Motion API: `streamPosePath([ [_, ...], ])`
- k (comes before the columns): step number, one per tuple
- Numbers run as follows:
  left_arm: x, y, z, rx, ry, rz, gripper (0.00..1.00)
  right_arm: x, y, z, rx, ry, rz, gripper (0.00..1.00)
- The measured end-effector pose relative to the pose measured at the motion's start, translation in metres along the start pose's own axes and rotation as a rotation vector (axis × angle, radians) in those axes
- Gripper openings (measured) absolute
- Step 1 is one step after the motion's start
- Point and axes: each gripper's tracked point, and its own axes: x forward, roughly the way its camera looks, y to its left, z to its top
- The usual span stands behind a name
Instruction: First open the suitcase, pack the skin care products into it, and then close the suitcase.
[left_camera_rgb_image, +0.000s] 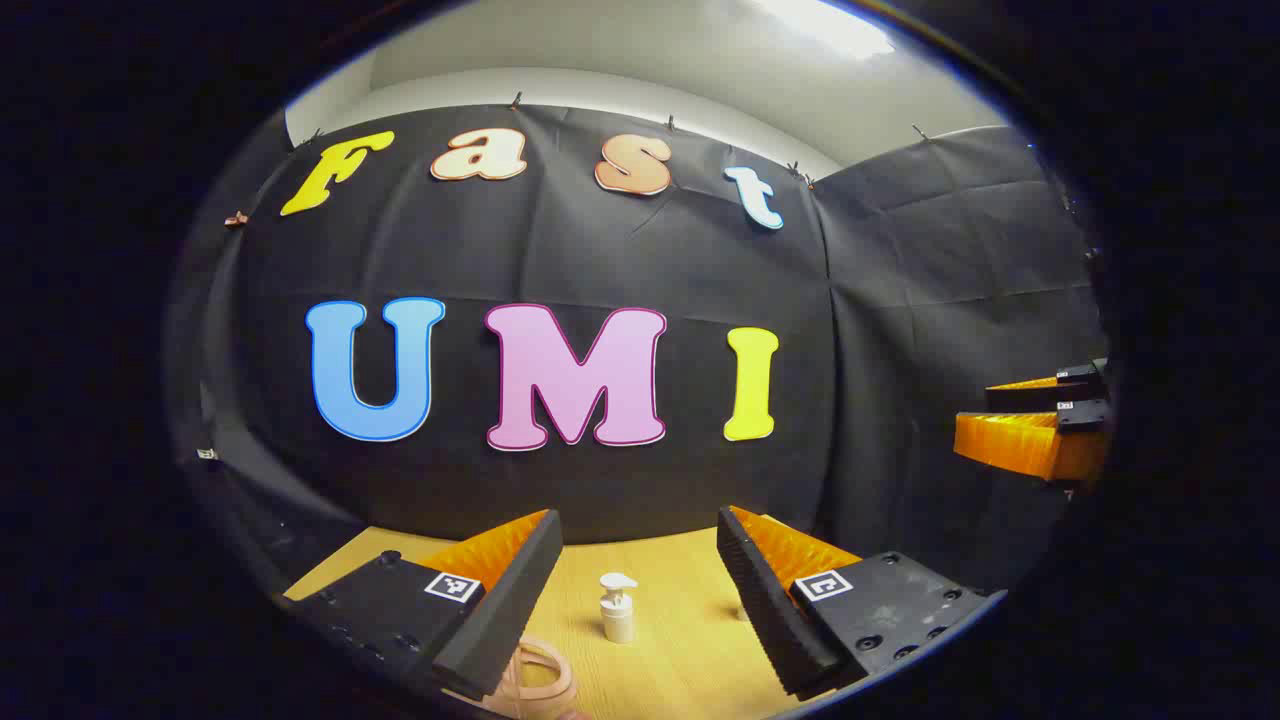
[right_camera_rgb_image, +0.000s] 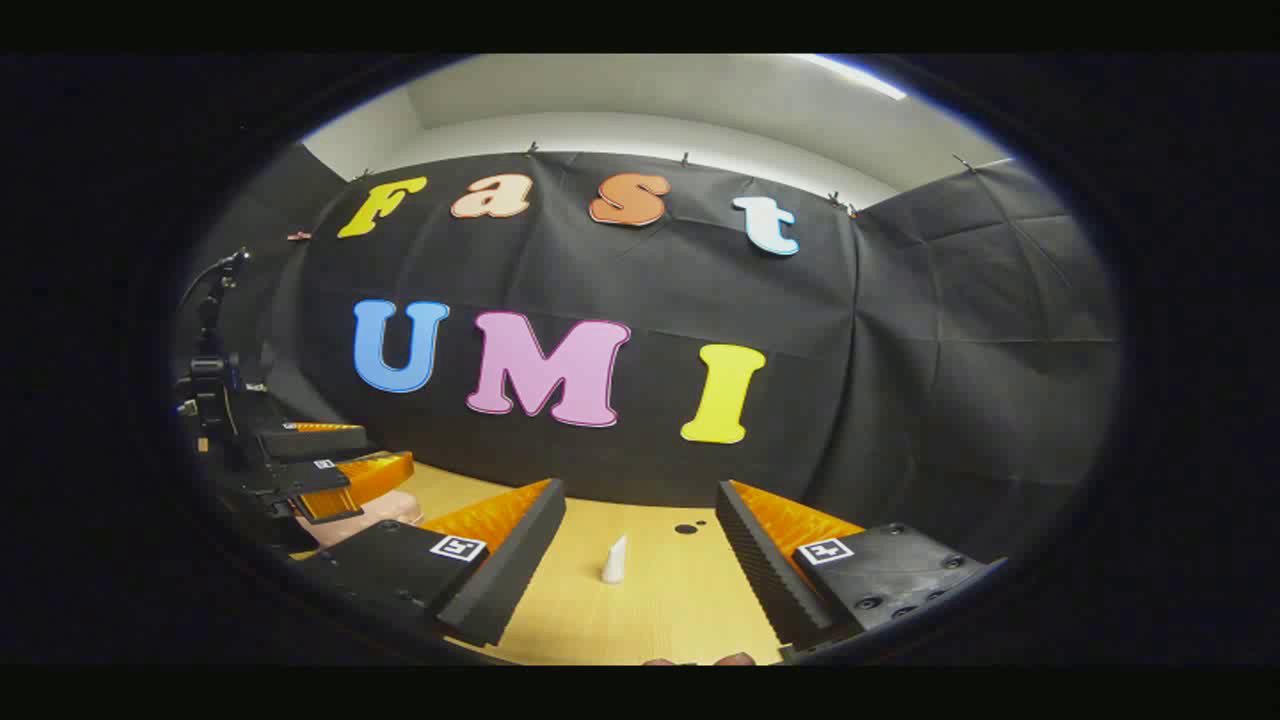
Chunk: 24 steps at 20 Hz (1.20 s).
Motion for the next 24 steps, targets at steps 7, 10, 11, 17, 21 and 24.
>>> streamPosePath([
  [7, -0.005, 0.013, -0.015, -0.009, 0.056, 0.003, 0.98, -0.003, 0.020, 0.004, -0.042, -0.009, 0.027, 0.96],
  [10, -0.010, 0.021, -0.012, 0.003, 0.066, 0.031, 0.98, -0.001, 0.027, -0.001, -0.030, 0.002, 0.035, 0.96],
  [11, -0.011, 0.024, -0.009, 0.005, 0.069, 0.042, 0.99, 0.000, 0.031, -0.003, -0.014, 0.009, 0.040, 0.96],
  [17, -0.014, 0.036, -0.021, 0.014, 0.100, 0.069, 0.98, 0.006, 0.034, -0.011, 0.043, 0.033, 0.039, 0.96],
  [21, -0.010, 0.043, -0.071, -0.017, 0.245, 0.091, 0.98, 0.008, 0.035, -0.015, 0.061, 0.046, 0.041, 0.97],
  [24, -0.004, 0.042, -0.110, -0.041, 0.353, 0.102, 0.99, 0.008, 0.028, -0.023, 0.044, 0.053, 0.051, 0.97],
])
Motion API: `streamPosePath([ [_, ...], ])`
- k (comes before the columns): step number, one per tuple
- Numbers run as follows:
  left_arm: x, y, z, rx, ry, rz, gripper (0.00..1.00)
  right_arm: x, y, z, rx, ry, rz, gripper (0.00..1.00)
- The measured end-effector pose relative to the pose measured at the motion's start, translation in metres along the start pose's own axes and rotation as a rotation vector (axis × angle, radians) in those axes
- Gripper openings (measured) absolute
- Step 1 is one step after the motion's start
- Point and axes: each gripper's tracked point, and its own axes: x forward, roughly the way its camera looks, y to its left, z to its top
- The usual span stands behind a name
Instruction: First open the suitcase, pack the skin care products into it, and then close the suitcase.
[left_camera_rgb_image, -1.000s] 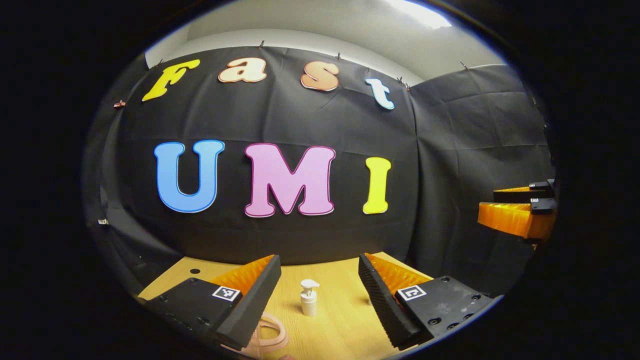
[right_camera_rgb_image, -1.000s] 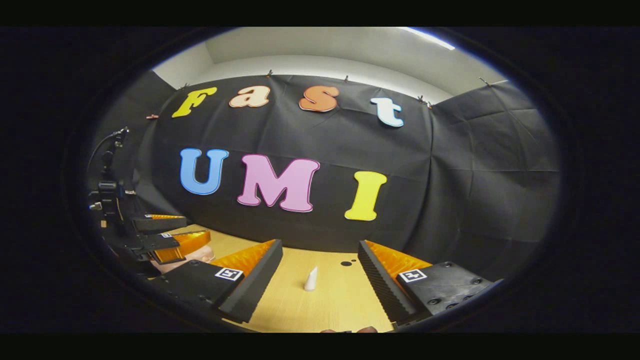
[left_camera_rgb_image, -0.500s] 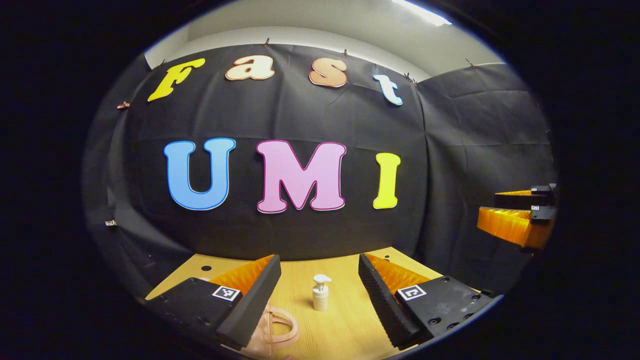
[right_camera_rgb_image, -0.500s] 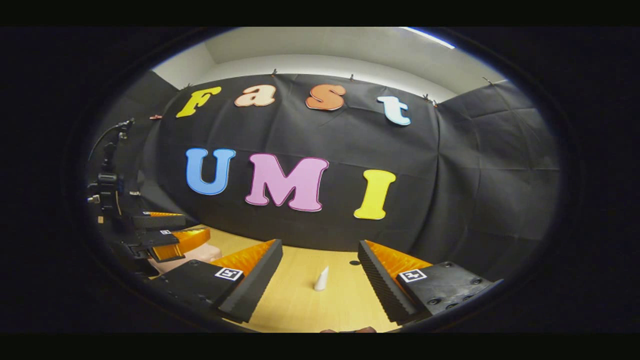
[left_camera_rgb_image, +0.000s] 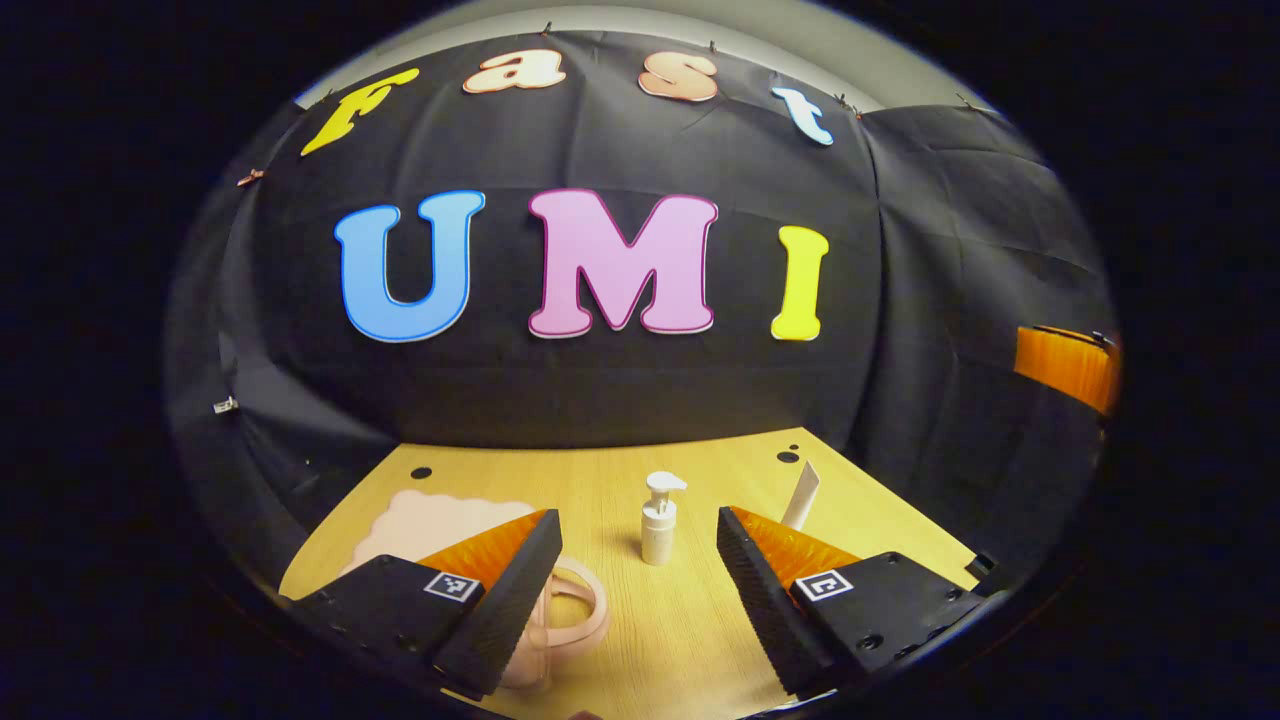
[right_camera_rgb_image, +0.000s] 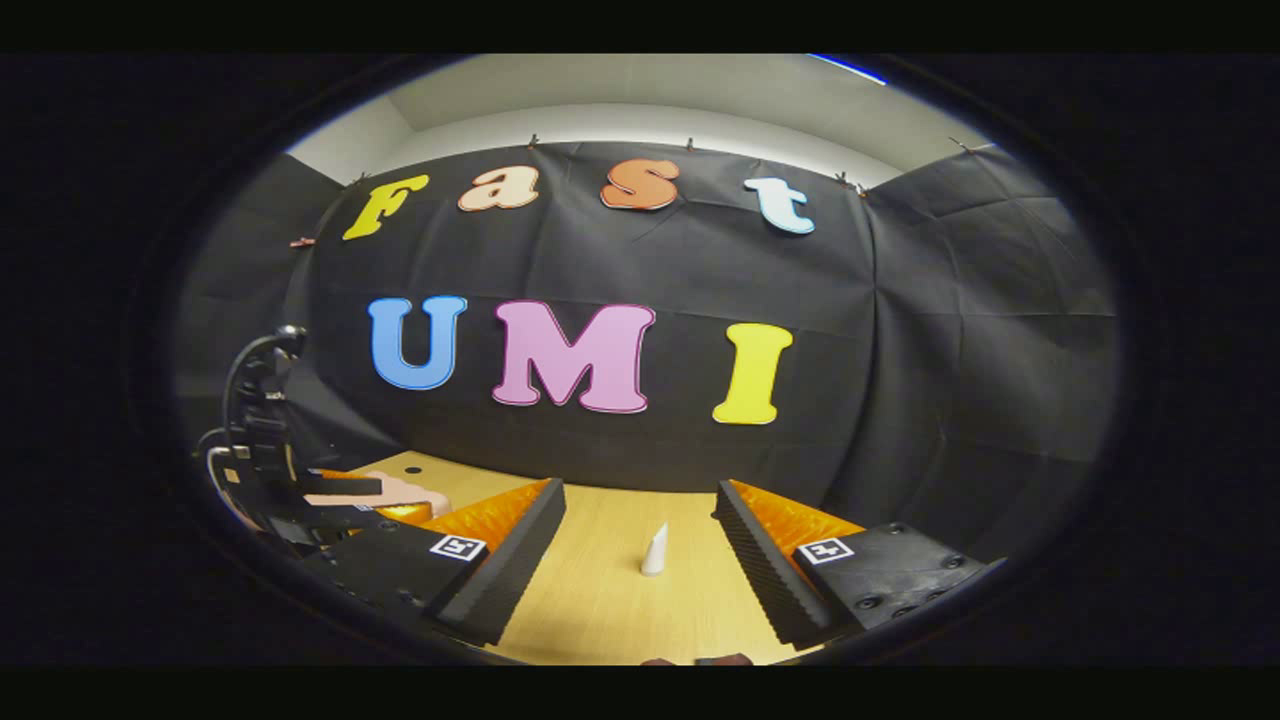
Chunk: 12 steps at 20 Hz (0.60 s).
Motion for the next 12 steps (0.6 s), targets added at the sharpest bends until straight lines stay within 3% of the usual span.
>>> streamPosePath([
  [5, 0.036, 0.002, -0.051, 0.016, 0.163, 0.069, 0.99, 0.008, -0.033, -0.021, -0.012, 0.036, 0.042, 0.97],
  [12, 0.086, 0.018, -0.105, -0.023, 0.339, 0.195, 0.99, 0.046, -0.067, -0.064, 0.147, 0.112, 0.128, 0.97],
])
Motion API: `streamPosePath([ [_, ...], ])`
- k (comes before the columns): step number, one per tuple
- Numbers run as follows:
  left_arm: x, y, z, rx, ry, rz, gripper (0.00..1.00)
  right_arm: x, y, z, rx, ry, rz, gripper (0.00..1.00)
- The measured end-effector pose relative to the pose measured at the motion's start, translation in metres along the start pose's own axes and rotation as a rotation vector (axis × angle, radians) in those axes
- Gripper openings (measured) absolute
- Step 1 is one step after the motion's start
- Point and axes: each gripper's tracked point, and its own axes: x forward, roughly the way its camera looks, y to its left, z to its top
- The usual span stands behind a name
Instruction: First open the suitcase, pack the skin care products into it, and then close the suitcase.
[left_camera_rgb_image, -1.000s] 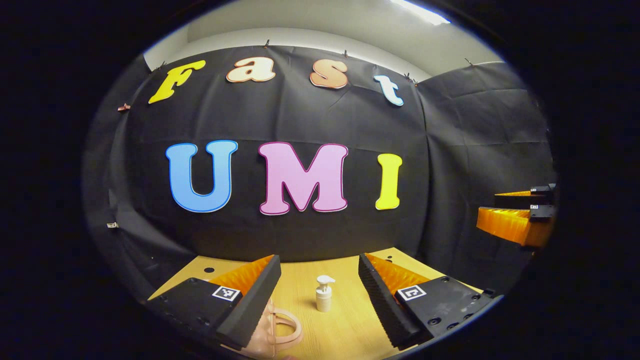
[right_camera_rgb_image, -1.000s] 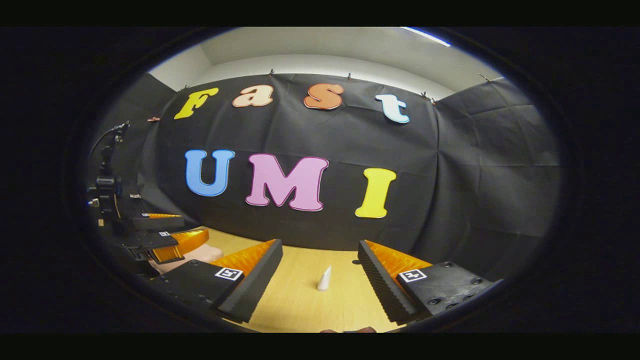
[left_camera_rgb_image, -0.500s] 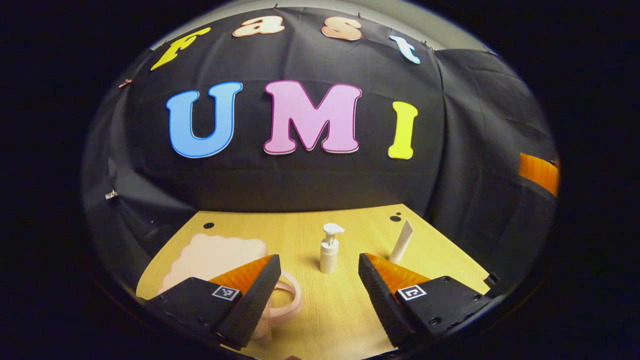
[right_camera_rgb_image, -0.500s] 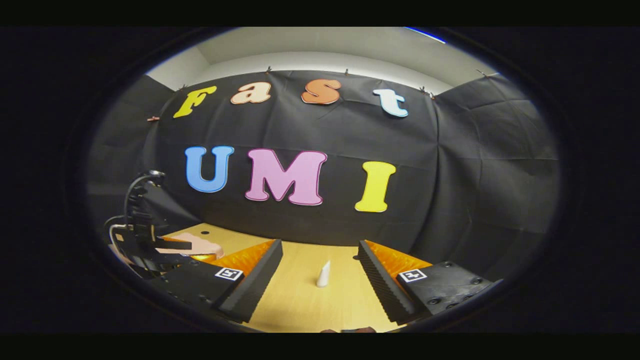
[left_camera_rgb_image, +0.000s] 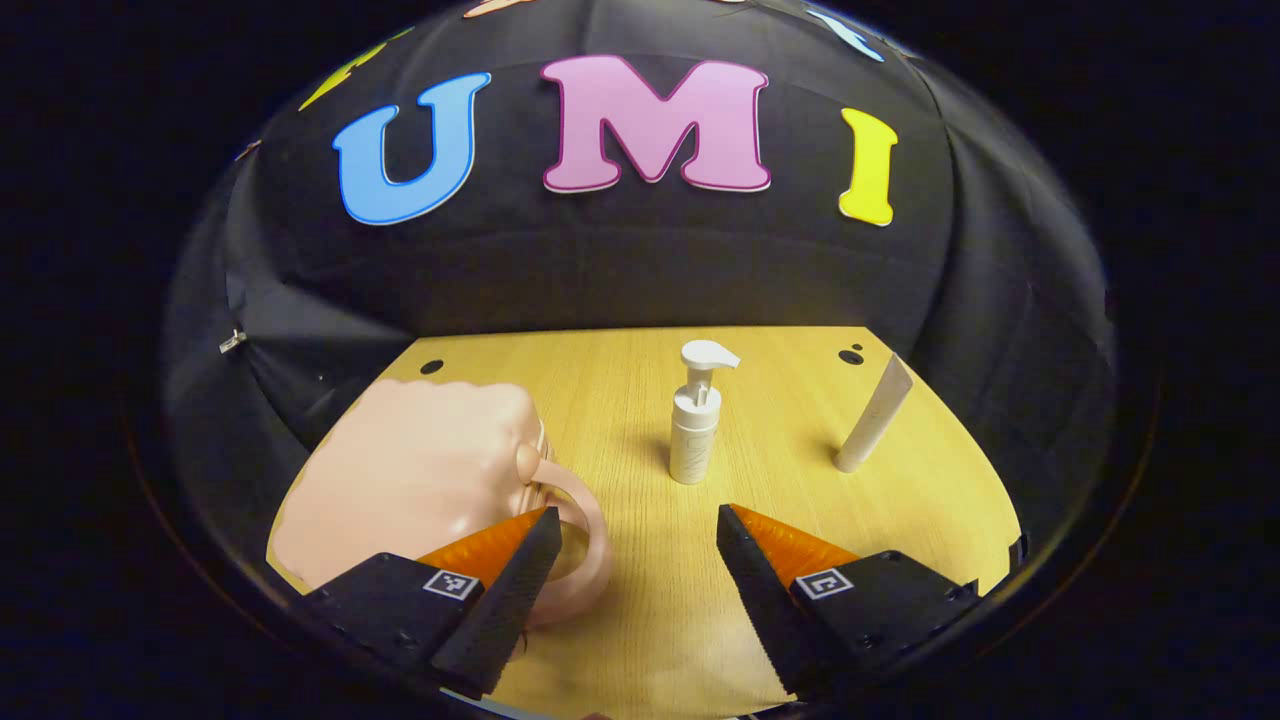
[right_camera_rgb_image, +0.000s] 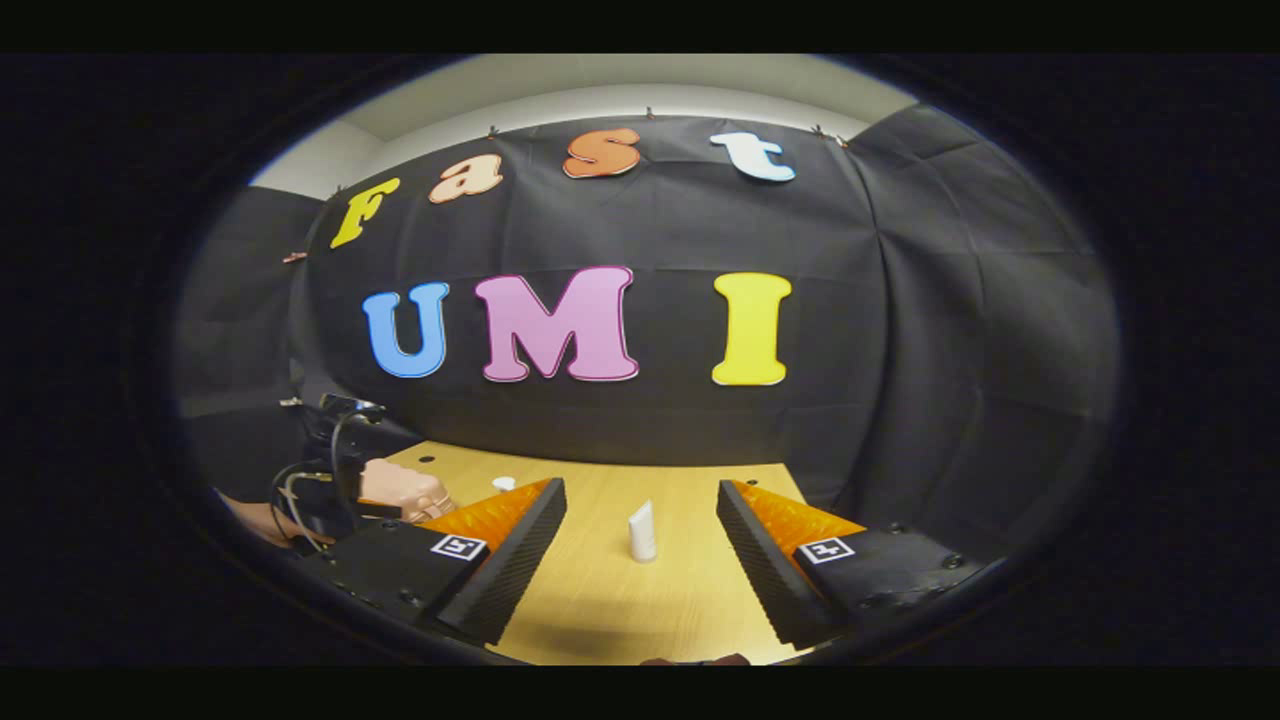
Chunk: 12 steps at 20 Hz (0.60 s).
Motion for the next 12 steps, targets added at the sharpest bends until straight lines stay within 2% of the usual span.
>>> streamPosePath([
  [5, 0.051, 0.017, -0.028, 0.036, 0.155, 0.092, 0.98, 0.014, -0.038, -0.025, 0.046, 0.083, 0.042, 0.97],
  [8, 0.066, 0.029, -0.039, 0.023, 0.210, 0.129, 0.98, 0.013, -0.056, -0.018, 0.016, 0.061, 0.035, 0.98],
  [10, 0.075, 0.027, -0.037, 0.055, 0.224, 0.119, 0.96, 0.011, -0.070, -0.016, -0.007, 0.039, 0.012, 0.98],
  [12, 0.082, 0.029, -0.045, 0.075, 0.267, 0.104, 0.89, 0.008, -0.075, -0.023, 0.007, 0.061, -0.001, 0.98],
])
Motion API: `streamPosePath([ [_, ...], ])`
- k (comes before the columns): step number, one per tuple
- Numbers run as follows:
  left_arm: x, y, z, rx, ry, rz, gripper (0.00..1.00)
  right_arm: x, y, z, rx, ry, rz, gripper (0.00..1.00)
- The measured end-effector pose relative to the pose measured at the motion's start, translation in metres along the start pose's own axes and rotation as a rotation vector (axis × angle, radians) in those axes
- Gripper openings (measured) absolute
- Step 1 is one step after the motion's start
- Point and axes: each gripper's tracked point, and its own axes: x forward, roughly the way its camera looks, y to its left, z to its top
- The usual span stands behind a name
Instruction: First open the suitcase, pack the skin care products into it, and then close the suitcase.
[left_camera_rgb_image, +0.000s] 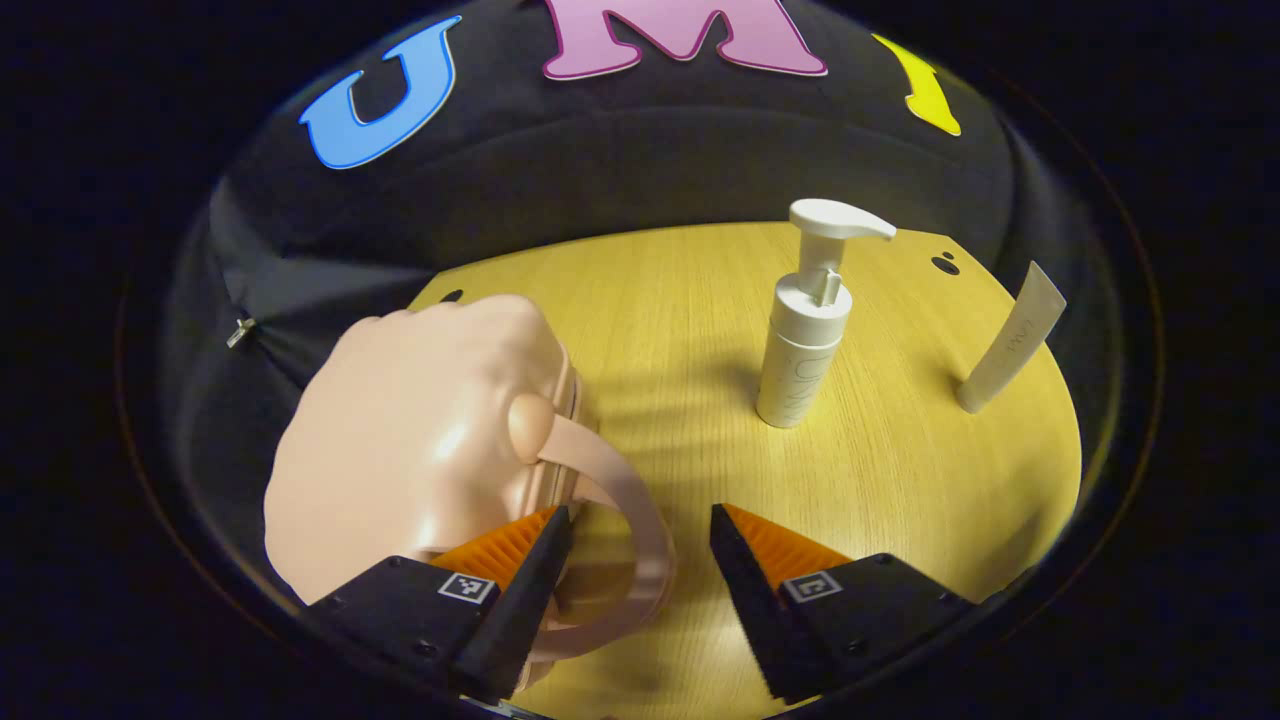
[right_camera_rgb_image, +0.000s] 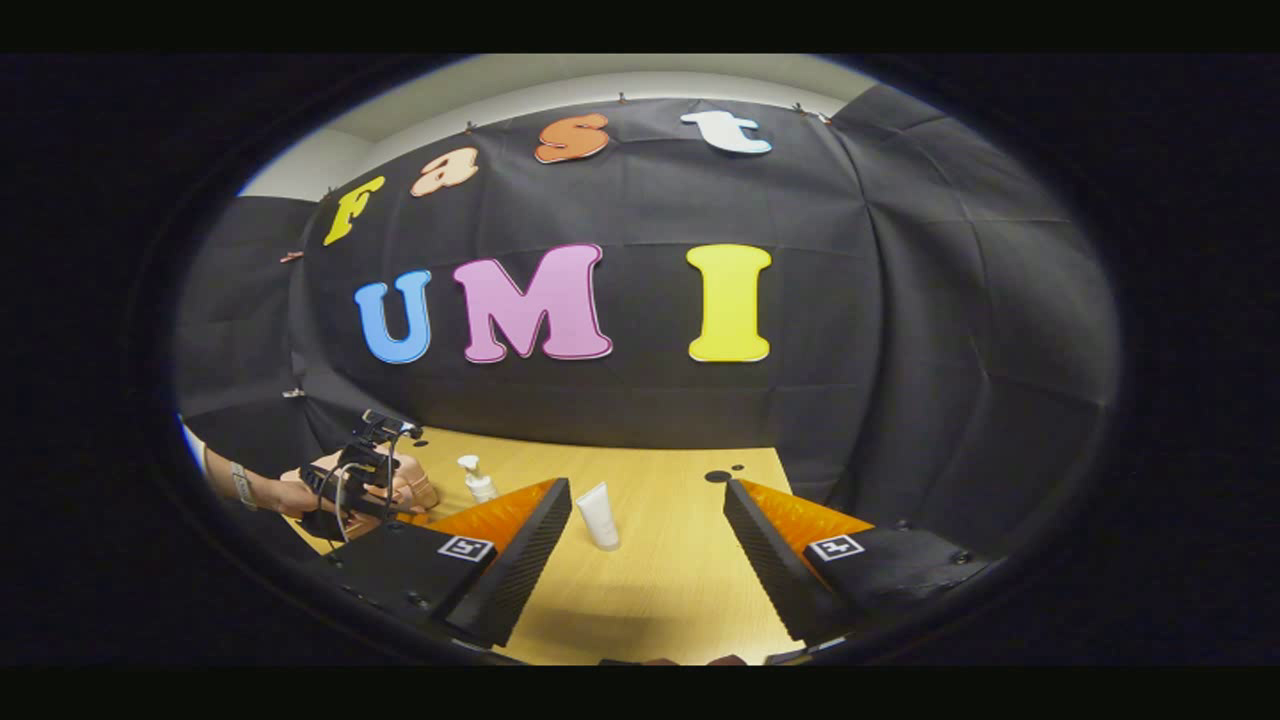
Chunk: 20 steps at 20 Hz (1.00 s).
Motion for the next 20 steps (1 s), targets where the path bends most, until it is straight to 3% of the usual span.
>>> streamPosePath([
  [2, 0.005, -0.006, -0.009, -0.010, 0.054, -0.033, 0.21, -0.002, -0.006, -0.003, 0.013, 0.011, -0.021, 0.98],
  [7, -0.021, -0.007, 0.009, 0.024, 0.066, -0.132, 0.11, -0.006, -0.006, 0.000, 0.004, 0.003, -0.084, 0.98],
  [11, -0.065, 0.008, 0.029, -0.006, 0.064, -0.236, 0.08, -0.001, 0.023, 0.015, -0.001, -0.038, -0.099, 0.98],
  [15, -0.122, 0.046, 0.067, 0.060, -0.016, -0.262, 0.07, 0.018, 0.058, 0.020, -0.021, -0.048, -0.070, 0.98],
  [19, -0.169, 0.111, 0.104, -0.030, -0.083, -0.299, 0.07, 0.032, 0.090, 0.029, -0.031, -0.056, -0.012, 0.98],
  [20, -0.171, 0.134, 0.113, -0.053, -0.104, -0.291, 0.11, 0.033, 0.093, 0.031, -0.041, -0.059, -0.009, 0.98],
])
